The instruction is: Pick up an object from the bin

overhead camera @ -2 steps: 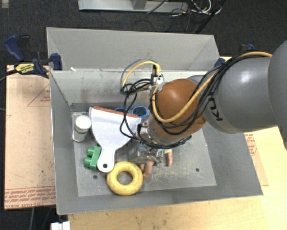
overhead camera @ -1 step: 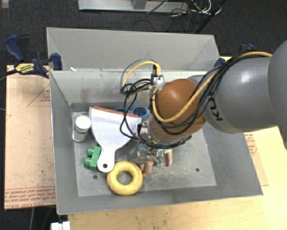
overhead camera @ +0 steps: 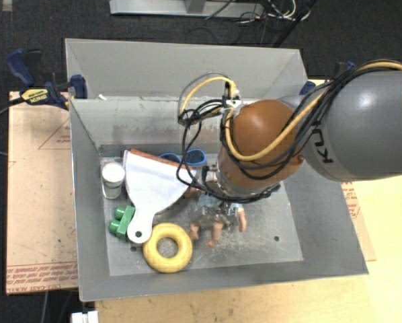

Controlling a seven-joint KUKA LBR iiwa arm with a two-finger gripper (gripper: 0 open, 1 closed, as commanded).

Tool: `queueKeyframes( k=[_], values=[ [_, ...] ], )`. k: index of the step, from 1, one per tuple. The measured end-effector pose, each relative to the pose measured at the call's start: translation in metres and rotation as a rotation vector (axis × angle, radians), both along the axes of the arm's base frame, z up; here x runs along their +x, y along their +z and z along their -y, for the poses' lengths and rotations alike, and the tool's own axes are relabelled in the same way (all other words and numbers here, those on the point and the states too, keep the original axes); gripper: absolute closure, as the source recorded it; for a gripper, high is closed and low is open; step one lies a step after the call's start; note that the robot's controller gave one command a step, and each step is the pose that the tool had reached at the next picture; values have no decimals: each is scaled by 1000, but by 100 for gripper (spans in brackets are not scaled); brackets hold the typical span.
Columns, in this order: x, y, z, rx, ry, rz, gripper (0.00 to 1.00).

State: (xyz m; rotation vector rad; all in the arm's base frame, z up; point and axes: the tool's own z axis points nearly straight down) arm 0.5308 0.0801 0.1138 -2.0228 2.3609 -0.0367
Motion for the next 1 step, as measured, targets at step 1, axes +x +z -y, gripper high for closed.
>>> queueKeyframes(
  k=[1],
  values=[
    [-2, 35, -22, -3, 73, 12, 100]
  ],
)
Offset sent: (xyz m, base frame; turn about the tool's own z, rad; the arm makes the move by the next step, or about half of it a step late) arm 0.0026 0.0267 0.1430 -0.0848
